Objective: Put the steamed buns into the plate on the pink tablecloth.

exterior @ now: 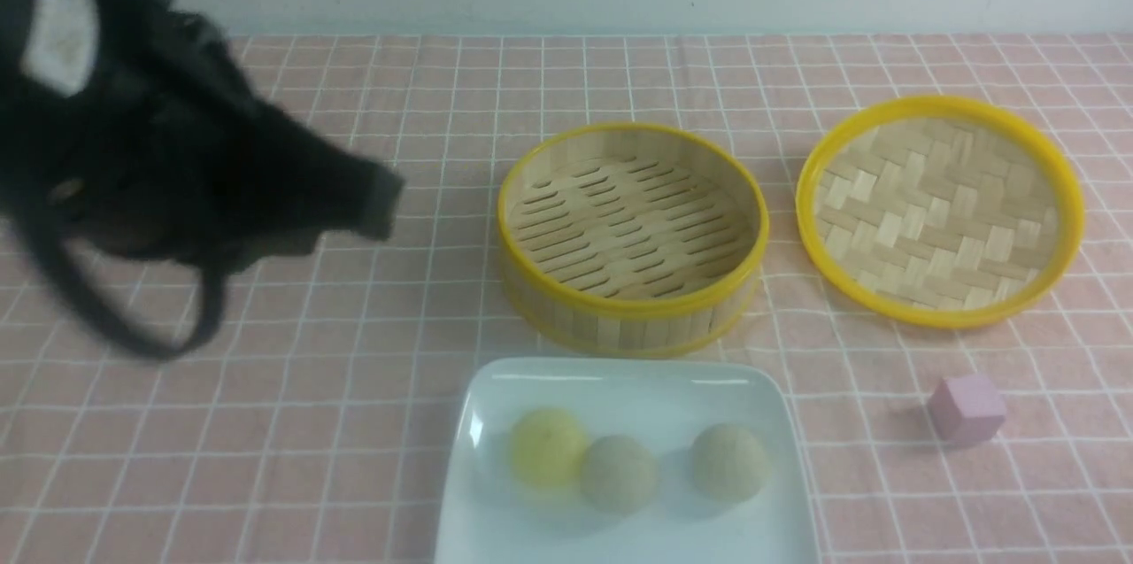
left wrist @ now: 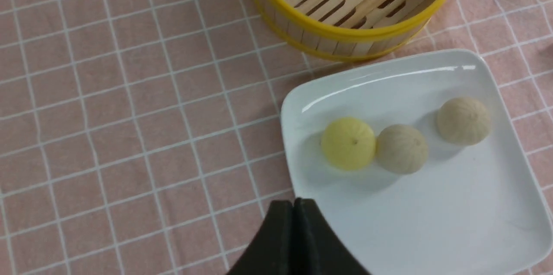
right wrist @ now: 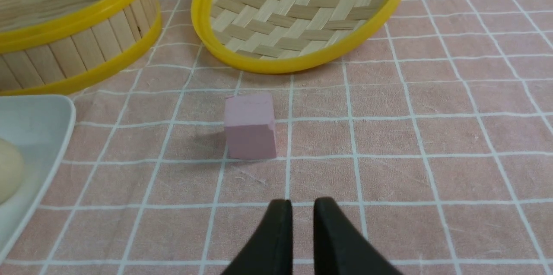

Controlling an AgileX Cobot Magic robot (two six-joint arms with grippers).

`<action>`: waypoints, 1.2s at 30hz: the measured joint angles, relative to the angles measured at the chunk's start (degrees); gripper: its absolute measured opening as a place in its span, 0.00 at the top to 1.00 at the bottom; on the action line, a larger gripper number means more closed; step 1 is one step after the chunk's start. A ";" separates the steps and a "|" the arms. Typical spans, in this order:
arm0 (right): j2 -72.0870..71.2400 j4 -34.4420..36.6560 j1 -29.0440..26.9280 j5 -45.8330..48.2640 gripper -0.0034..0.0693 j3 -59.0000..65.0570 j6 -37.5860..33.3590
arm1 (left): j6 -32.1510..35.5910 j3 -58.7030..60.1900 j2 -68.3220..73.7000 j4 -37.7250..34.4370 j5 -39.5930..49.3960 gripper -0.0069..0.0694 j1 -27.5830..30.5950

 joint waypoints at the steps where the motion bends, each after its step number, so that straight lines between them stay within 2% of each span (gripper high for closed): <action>1: 0.00 0.00 0.00 0.00 0.87 0.00 0.00 | 0.00 2.45 -2.12 0.15 -1.23 0.91 0.00; 6: 0.00 0.00 -0.29 0.00 0.86 0.00 0.00 | -0.60 18.45 -14.73 0.20 -10.55 0.91 0.00; 11: 0.00 0.00 -3.89 0.00 0.85 0.00 0.00 | -3.93 27.27 -23.54 0.48 -13.05 0.91 0.00; 14: 0.00 0.00 -5.75 0.00 0.84 0.00 0.00 | -5.36 29.17 -28.00 1.44 -13.05 0.91 0.00; 20: 0.00 0.00 -5.97 0.00 0.84 0.00 0.00 | -5.93 29.86 -34.04 3.08 -15.10 0.91 0.00; 24: 0.00 0.00 -5.97 0.00 0.83 0.00 0.00 | -6.92 32.53 -36.07 4.25 -23.12 0.90 0.00; 26: 0.00 0.00 -5.97 0.00 0.82 0.00 0.00 | -9.08 35.20 -36.07 4.43 -31.59 0.90 0.00; 28: 0.00 0.00 -5.97 0.00 0.82 0.00 0.00 | -9.93 36.67 -36.07 4.51 -35.65 0.90 0.00; 31: 0.00 0.00 -5.97 0.00 0.81 0.00 0.00 | -10.48 38.00 -36.07 4.61 -38.34 0.90 0.00; 36: 0.00 0.00 -5.97 0.00 0.81 0.00 0.00 | -10.46 38.18 -36.07 4.66 -37.30 0.90 0.00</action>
